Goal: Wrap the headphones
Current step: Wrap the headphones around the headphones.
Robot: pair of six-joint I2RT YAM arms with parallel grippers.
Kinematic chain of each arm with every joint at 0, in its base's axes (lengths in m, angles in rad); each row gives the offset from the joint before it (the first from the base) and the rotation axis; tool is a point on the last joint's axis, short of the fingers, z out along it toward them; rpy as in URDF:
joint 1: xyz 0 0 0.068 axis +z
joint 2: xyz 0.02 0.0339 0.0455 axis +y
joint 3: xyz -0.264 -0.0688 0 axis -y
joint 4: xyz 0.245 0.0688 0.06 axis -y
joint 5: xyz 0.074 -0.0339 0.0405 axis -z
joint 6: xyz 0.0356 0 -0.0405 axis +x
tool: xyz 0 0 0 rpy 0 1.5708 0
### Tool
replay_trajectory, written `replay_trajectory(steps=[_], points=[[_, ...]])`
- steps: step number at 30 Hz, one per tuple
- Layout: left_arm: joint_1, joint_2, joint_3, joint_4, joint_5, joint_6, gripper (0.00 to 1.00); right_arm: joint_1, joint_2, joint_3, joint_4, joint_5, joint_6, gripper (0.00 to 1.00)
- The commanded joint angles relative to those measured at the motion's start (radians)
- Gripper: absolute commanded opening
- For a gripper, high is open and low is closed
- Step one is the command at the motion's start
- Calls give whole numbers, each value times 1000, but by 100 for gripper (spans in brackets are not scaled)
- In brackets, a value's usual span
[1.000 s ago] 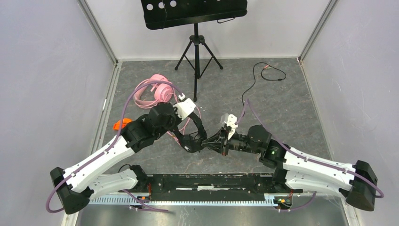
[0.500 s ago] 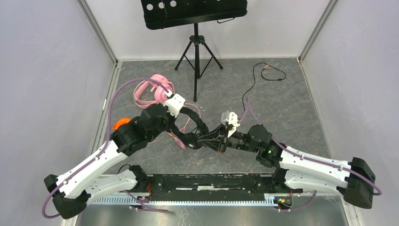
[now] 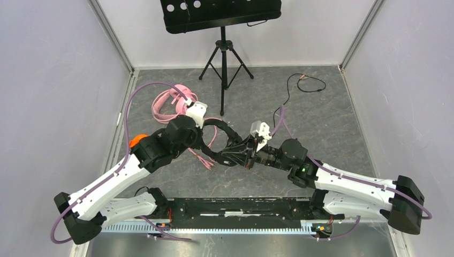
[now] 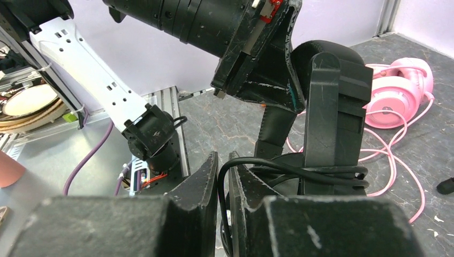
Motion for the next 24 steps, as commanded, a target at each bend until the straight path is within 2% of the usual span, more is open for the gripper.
replay_trajectory(steps=[1,10,24], points=[[3,-5,49,45,-48,-130,2,8,14,62,67,27,-15,16],[3,-4,44,26,-62,-278,2,9,37,51,81,1,1,18],[3,-30,34,77,-41,-461,2,14,47,49,21,90,-44,20]])
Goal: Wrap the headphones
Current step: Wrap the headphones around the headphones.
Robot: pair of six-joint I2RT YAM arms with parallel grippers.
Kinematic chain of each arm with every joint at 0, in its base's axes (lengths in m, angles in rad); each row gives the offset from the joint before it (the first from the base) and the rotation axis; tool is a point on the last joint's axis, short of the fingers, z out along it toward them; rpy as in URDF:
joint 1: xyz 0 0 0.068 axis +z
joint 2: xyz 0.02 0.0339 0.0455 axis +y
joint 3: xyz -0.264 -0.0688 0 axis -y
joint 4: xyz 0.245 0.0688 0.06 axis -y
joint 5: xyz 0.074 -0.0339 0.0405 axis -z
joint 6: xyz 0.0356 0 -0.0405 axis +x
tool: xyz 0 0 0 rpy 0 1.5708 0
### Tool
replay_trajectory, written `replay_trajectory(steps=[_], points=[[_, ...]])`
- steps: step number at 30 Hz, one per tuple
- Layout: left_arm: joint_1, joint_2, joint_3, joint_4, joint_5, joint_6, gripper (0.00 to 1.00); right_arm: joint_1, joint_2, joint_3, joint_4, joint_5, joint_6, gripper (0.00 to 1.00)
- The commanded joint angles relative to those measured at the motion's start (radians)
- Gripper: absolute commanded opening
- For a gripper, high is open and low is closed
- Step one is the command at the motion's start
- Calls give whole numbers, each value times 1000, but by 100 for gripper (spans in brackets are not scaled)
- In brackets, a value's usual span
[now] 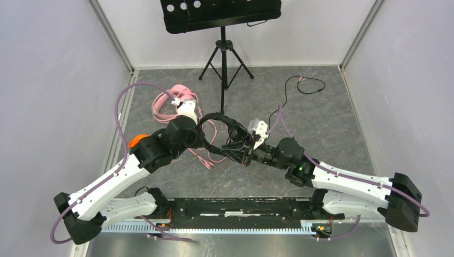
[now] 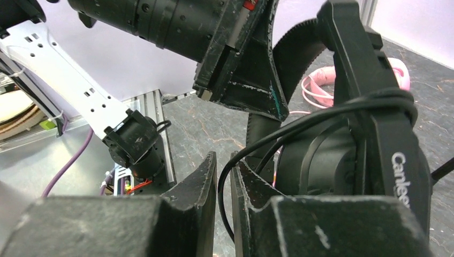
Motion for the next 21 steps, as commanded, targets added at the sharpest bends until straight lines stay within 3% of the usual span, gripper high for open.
replay_trajectory(steps=[1,21], points=[[3,-35,30,111,2,-132,2,14,2,27,-1,35,-20,20],[3,-104,-16,237,39,-223,2,58,-81,38,-52,127,-48,24]])
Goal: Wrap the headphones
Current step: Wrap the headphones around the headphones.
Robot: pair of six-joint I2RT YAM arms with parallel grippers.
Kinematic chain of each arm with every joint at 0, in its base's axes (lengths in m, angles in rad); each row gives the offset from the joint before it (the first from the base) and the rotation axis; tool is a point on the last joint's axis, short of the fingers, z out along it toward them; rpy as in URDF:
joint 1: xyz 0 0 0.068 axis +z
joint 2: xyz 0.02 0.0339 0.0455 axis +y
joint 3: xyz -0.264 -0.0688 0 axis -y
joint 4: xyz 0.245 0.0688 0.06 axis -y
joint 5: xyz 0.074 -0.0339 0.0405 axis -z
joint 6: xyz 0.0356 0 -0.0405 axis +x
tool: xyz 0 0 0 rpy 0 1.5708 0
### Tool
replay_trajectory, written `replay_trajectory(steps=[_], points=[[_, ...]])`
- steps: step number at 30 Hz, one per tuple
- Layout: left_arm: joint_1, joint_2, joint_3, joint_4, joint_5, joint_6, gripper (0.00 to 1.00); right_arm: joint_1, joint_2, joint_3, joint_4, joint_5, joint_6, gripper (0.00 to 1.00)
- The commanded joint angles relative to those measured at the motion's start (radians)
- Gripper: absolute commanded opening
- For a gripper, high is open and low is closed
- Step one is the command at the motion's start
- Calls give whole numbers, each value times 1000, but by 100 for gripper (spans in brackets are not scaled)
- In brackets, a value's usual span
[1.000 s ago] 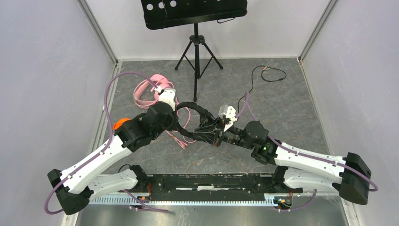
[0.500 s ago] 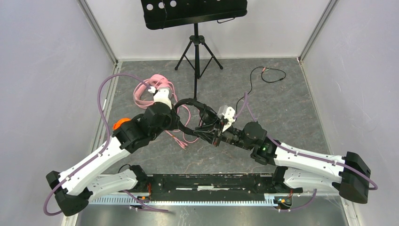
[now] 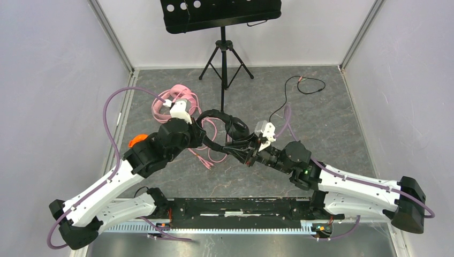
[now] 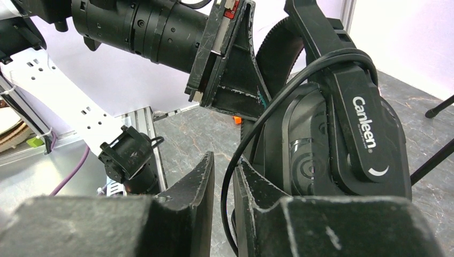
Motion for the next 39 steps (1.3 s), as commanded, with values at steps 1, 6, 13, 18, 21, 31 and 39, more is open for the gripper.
replay_trajectory(steps=[1,6,13,18,21,31,39], points=[[3,-22,13,165,10,-115,2,13,-11,42,-25,11,-3,24],[3,-23,1,183,5,-142,2,17,-1,67,0,8,18,24],[3,-5,20,154,-38,-160,2,33,29,90,-2,11,16,28],[4,-9,29,141,-49,-181,2,46,29,89,-47,64,-18,27],[5,-16,31,141,-45,-196,2,54,28,78,-65,97,-31,25],[5,-48,48,147,-3,-247,2,83,14,7,-39,135,-172,25],[4,-55,65,148,55,-264,2,105,-23,-116,102,122,-409,35]])
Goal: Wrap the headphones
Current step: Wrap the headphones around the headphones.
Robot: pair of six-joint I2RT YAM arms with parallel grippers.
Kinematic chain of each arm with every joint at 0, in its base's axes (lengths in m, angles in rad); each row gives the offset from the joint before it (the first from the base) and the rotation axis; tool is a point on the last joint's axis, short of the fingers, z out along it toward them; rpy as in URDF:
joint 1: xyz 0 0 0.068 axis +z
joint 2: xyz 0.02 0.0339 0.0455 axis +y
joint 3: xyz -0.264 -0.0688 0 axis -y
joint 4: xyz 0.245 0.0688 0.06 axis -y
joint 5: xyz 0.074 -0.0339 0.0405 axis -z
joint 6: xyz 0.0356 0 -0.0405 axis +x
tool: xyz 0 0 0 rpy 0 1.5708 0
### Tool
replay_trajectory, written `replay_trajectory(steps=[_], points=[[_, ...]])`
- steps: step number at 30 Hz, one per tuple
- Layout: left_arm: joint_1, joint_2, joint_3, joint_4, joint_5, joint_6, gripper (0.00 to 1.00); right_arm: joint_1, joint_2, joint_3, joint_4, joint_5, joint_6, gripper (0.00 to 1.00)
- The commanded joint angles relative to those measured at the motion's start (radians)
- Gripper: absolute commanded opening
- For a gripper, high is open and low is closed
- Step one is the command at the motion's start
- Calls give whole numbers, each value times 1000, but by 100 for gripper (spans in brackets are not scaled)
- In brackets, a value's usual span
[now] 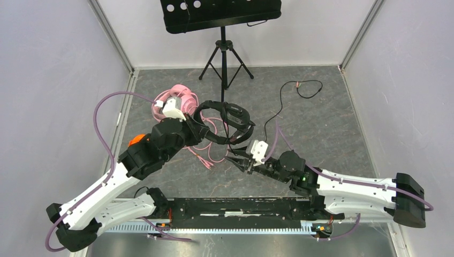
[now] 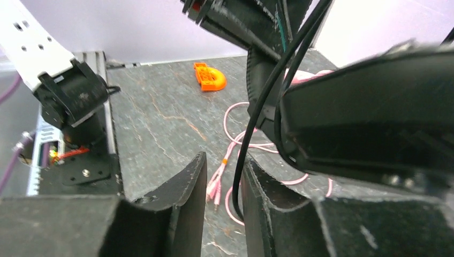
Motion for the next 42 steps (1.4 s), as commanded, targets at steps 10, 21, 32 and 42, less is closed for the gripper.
replay_trajectory(steps=[10,21,32,42], points=[[4,-34,64,99,115,-99,2,9,7,-231,392,29,-324,33],[4,-61,59,97,139,-115,2,-28,127,-254,526,36,-454,39],[3,-59,62,97,166,-125,2,-127,242,-224,584,-51,-459,40],[3,-54,72,97,176,-122,2,-215,350,-229,680,-159,-420,36]])
